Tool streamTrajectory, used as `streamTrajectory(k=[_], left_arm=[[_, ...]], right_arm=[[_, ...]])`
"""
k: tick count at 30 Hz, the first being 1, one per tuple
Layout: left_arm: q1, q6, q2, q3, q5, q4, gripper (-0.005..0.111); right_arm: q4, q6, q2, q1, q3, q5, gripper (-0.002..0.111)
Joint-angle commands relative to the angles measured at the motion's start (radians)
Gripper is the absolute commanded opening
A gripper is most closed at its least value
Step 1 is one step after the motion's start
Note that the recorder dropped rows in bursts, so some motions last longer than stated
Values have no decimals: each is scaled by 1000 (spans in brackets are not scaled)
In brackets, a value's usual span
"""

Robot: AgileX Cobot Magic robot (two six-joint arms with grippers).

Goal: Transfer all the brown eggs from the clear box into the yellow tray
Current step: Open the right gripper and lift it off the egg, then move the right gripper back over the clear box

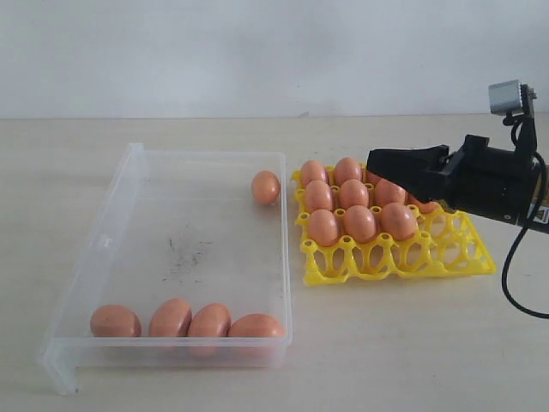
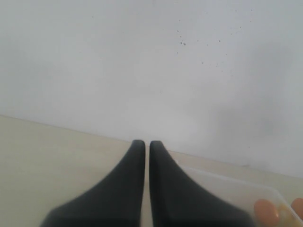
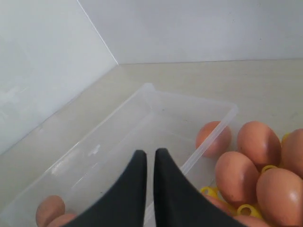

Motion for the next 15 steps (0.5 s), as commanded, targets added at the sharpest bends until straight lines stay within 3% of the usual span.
streamTrajectory(k=[1, 9, 15], left_arm=[[-4, 6, -3, -3, 0, -5, 4], [-4, 6, -3, -3, 0, -5, 4], [-4, 6, -3, -3, 0, -5, 4]], right_arm=[[-25, 2, -10, -1, -2, -12, 0], [-58, 65, -10, -1, -2, -12, 0], [-62, 4, -10, -1, -2, -12, 0]])
